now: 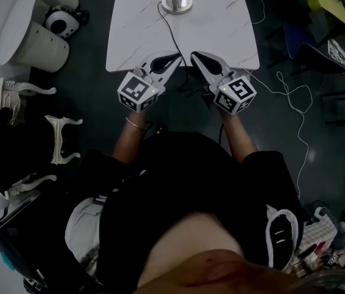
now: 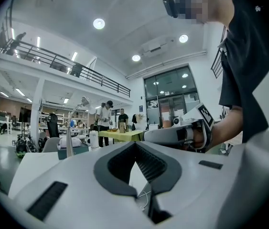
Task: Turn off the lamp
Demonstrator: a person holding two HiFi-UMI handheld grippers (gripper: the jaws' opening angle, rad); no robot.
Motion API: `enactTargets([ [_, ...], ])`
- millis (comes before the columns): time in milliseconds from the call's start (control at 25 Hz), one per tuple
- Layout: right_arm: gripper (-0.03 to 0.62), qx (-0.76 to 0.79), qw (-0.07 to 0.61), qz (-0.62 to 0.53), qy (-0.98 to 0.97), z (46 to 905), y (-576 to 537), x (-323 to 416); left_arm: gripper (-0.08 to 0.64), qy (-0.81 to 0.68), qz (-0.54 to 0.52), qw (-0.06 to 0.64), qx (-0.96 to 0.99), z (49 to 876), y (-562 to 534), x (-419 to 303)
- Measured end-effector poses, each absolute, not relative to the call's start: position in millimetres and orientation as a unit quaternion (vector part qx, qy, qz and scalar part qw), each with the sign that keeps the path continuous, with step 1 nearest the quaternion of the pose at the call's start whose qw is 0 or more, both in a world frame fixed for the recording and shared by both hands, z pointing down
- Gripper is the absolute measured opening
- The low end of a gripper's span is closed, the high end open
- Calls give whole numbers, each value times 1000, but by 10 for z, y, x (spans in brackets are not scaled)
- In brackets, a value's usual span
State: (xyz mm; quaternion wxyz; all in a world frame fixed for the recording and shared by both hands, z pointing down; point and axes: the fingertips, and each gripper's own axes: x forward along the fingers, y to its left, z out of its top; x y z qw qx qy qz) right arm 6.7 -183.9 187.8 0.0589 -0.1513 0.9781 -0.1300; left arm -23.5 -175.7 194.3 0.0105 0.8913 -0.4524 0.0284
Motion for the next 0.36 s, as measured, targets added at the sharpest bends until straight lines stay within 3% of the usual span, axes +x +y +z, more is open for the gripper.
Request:
enactTargets([
  [360, 0, -143, 66, -134, 978, 1853, -1823, 41, 6, -464, 30, 14, 885, 1943, -1723, -294],
])
